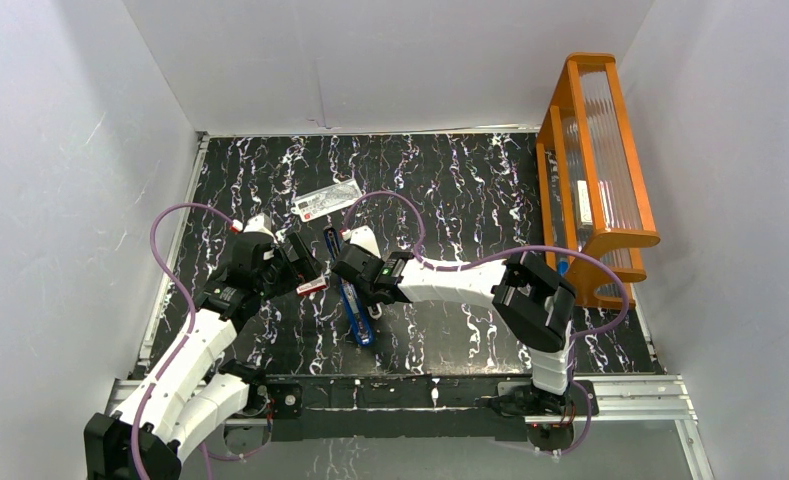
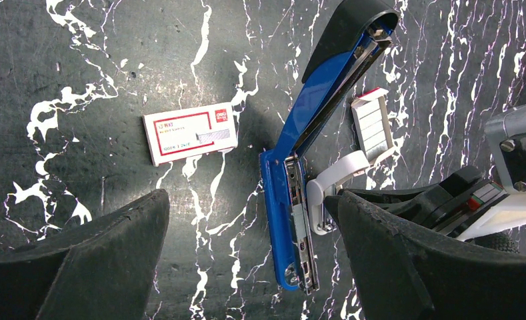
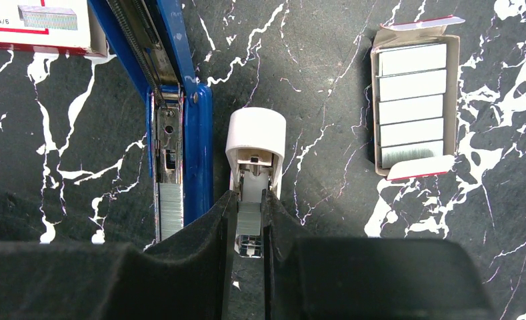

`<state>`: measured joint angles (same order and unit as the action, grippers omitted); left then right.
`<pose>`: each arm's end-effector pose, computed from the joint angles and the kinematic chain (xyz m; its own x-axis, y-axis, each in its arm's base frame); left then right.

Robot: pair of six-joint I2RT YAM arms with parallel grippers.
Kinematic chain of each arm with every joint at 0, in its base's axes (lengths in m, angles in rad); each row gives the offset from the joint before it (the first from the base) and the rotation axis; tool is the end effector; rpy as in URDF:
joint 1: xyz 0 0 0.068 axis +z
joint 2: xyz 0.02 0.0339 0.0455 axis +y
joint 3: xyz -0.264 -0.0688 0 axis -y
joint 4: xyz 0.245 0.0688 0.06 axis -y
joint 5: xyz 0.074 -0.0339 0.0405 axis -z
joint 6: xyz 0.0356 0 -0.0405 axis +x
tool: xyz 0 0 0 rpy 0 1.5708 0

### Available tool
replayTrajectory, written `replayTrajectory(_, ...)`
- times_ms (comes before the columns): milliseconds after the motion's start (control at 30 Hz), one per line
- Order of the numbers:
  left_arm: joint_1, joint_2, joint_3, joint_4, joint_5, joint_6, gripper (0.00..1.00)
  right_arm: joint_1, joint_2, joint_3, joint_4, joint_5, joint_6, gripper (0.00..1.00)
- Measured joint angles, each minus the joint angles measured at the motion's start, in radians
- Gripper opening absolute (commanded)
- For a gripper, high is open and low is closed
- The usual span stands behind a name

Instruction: Load the staples into the stapler

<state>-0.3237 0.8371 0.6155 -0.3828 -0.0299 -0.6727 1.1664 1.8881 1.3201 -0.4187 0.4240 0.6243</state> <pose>0.1763 -0.0580 0.2520 -0.6050 -0.4540 -0.6542 -0.1053 0.8599 -0.4994 0.1708 0.3619 0.1943 -0.7039 -0.2907 -0.6480 -0.4156 0.9085 0.0439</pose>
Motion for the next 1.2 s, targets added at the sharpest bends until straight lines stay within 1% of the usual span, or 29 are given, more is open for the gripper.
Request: replayTrajectory(1200, 0.000, 0.006, 0.000, 0.000, 0.000, 0.000, 0.94, 0.000, 0.006, -0.001, 0.000, 0.011, 0.003, 0.26)
